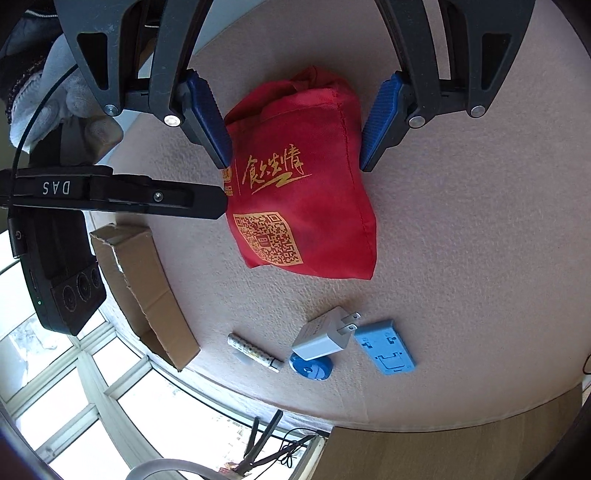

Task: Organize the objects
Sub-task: 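Grasp the red bag with the right tool beside the left tool, then carry the red bag with both tools over the box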

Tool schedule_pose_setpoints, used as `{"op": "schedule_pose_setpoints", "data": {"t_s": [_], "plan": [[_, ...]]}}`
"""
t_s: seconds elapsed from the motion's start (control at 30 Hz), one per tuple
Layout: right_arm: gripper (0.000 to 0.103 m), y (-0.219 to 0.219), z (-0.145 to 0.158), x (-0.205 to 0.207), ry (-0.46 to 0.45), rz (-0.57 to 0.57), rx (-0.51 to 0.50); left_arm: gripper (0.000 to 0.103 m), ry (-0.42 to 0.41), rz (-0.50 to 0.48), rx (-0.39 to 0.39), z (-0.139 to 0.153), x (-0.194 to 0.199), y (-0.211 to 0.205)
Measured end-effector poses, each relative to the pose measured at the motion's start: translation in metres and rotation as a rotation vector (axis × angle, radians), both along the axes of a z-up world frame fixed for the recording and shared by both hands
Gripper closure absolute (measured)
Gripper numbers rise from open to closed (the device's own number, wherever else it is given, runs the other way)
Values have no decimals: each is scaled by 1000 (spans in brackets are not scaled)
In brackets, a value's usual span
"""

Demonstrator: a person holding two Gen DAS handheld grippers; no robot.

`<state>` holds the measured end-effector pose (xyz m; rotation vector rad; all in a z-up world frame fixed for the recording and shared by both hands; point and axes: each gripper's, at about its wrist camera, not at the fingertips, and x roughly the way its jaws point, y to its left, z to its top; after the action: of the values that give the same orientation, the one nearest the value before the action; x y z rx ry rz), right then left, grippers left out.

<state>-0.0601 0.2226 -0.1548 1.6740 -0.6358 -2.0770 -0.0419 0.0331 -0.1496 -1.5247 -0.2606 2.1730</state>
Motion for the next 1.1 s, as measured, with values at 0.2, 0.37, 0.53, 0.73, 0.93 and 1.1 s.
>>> {"op": "schedule_pose_setpoints", "data": {"t_s": [0.2,0.37,0.53,0.73,0.93,1.1], "plan": [[43,-18,-1,-5,4,60,9,33,17,-12,-47,1,-2,4],[48,-28,-1,-6,13,92,13,38,19,-6,-52,1,-3,4],[49,-25,4,-5,28,101,24,41,19,-2,-43,3,-2,6],[49,-2,23,-5,70,68,25,41,57,-16,-23,19,-6,25],[49,36,54,-4,141,10,43,41,122,-61,6,46,-21,63],[49,76,78,-3,192,-41,62,41,177,-109,32,67,-37,104]]}}
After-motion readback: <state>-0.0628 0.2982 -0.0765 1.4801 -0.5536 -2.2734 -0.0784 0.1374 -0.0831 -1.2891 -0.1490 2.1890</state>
